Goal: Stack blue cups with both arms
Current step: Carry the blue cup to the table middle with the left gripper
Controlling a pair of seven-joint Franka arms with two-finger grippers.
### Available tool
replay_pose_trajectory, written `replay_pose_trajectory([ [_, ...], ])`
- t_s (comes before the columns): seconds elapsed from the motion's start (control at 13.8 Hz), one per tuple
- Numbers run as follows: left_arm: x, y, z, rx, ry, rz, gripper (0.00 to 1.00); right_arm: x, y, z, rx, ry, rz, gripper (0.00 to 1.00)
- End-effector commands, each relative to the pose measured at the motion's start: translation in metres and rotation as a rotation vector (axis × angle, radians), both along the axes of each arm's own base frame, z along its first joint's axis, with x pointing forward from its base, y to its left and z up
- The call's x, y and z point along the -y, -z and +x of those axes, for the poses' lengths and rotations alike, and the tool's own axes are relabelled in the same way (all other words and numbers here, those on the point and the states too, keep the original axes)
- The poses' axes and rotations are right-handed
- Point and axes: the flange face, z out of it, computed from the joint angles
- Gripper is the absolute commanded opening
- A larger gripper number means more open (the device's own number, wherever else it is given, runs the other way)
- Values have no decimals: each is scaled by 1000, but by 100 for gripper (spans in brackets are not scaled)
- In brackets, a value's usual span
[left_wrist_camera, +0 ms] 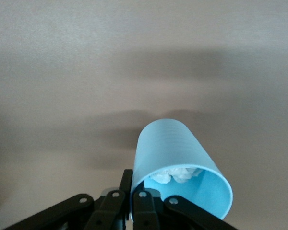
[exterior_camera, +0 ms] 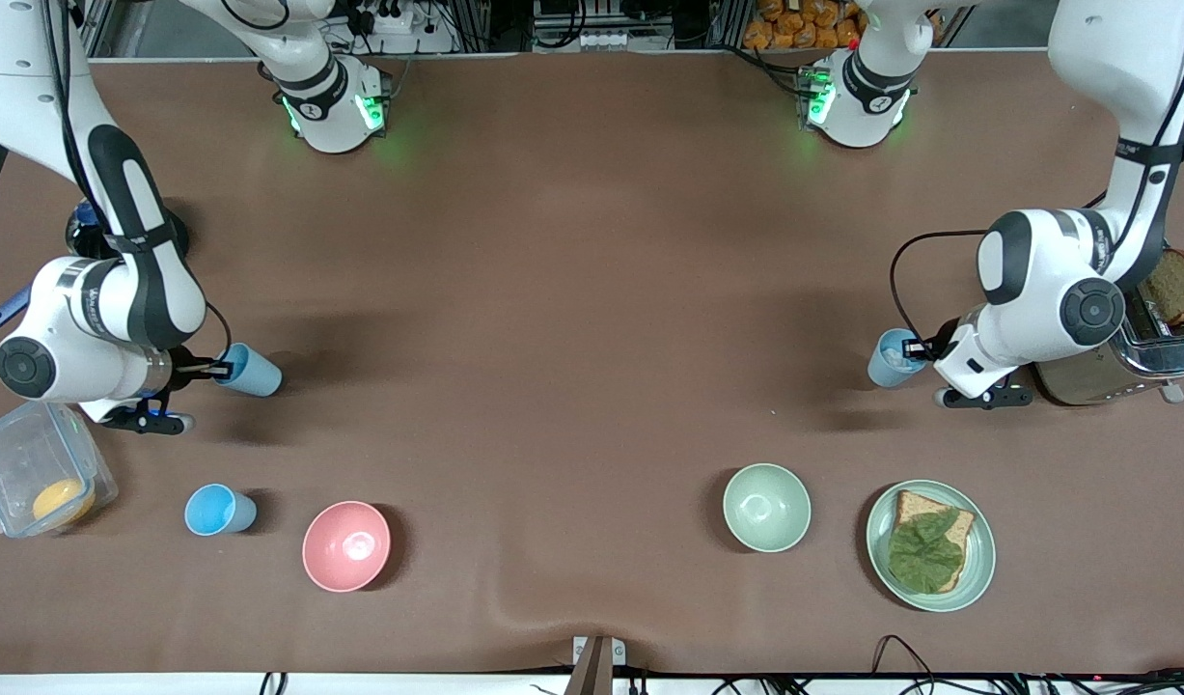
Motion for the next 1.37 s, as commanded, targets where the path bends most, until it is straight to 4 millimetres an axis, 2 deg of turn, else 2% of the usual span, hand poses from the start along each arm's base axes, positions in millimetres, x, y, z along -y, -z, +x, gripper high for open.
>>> replay_pose_trajectory([
  [0.0,17,-32,5,-13,-15,-68,0,-3,0,0,4,23,20,0],
  [0.22,36,-51,12,-17,-5,-83,0,-7,-5,1,3,31,27,0],
  [0.36,58,-64,14,-34,-45,-87,0,-10,-14,2,-3,35,36,0],
  [0.58,98,-85,10,-29,-68,-87,0,-12,-28,3,13,33,38,0],
  [0.72,135,-99,6,-28,-94,-87,0,-14,-31,2,5,32,39,0],
  [1.01,188,-107,-8,-37,-141,-84,0,-33,-45,5,4,41,28,0],
  [1.3,230,-109,-21,-44,-164,-85,0,-34,-47,7,4,42,27,0],
])
